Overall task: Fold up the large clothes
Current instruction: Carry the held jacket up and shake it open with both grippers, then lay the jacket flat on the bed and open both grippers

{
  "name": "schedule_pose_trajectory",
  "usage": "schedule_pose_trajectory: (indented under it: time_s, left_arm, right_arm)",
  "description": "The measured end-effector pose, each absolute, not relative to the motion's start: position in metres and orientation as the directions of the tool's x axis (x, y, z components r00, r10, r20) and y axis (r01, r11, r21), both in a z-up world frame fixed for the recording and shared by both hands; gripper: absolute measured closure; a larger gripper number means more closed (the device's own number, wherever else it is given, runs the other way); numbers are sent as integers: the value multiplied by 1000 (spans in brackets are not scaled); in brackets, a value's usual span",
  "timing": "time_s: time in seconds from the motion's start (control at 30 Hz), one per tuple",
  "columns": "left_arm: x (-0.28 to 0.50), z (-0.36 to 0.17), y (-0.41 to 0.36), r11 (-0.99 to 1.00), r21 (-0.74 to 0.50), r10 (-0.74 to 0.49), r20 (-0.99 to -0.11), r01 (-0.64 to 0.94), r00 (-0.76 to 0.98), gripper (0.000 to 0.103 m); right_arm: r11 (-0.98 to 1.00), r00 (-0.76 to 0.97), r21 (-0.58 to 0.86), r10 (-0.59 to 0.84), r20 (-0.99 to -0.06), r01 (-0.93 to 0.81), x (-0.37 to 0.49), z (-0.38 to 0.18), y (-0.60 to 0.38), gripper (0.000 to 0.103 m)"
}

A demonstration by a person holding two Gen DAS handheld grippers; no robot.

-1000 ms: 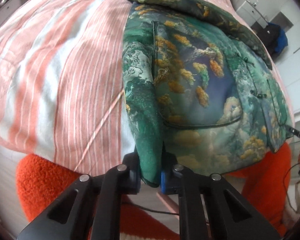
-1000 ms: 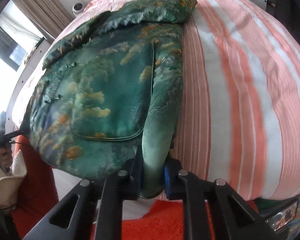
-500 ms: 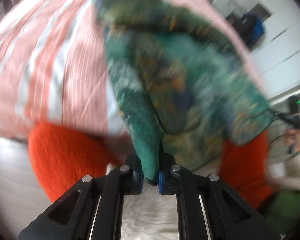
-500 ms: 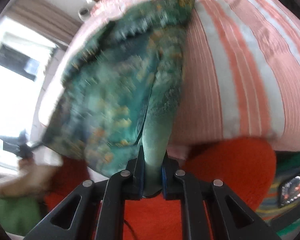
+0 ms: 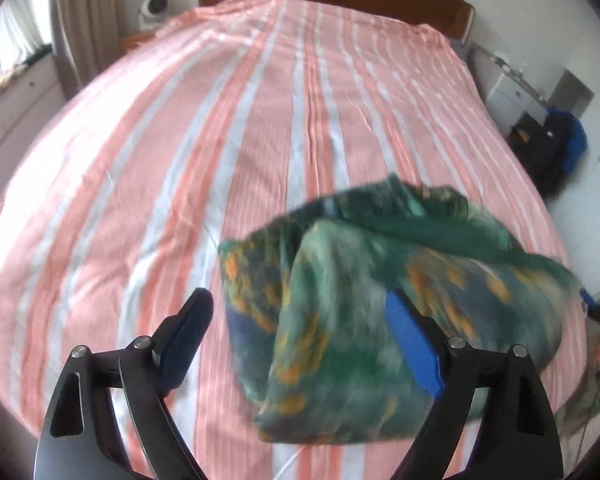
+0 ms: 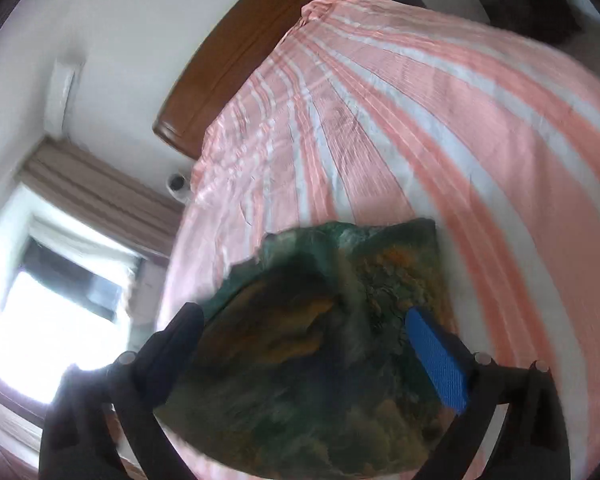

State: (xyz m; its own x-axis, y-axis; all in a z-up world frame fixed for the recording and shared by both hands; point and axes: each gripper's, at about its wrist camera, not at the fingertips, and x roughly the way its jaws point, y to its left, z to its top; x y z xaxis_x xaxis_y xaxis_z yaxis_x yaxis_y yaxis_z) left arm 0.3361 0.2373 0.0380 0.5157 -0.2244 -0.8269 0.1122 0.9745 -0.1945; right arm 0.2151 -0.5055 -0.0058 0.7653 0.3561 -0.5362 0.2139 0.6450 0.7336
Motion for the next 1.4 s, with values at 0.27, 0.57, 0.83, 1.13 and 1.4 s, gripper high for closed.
schedule_pose_trajectory:
  time_s: [0.27, 0.57, 0.83, 1.13, 1.4]
  left_arm:
    - [353, -37, 160, 976, -166, -212, -864, 138, 457, 19]
    - [312, 7, 136, 987, -43, -124, -820, 157, 558, 96]
    - [368, 48, 112, 995, 75, 0, -628, 61, 778, 96]
    - [421, -119, 120, 997, 80, 48, -749, 19, 661, 92]
    - [408, -129, 127, 1000, 23, 9, -702, 10, 712, 87]
  right_arm:
    - [842, 652, 516, 305, -694, 156, 240, -25, -480, 2]
    - [981, 606, 110, -9, -795, 158, 268, -24, -405, 91]
    - [978, 795, -107, -208, -570, 179, 300, 69, -388, 92]
    - [968, 637, -118, -236, -734, 224, 401, -110, -411, 90]
    - [969, 684, 20, -161, -712, 248, 390, -125, -435, 84]
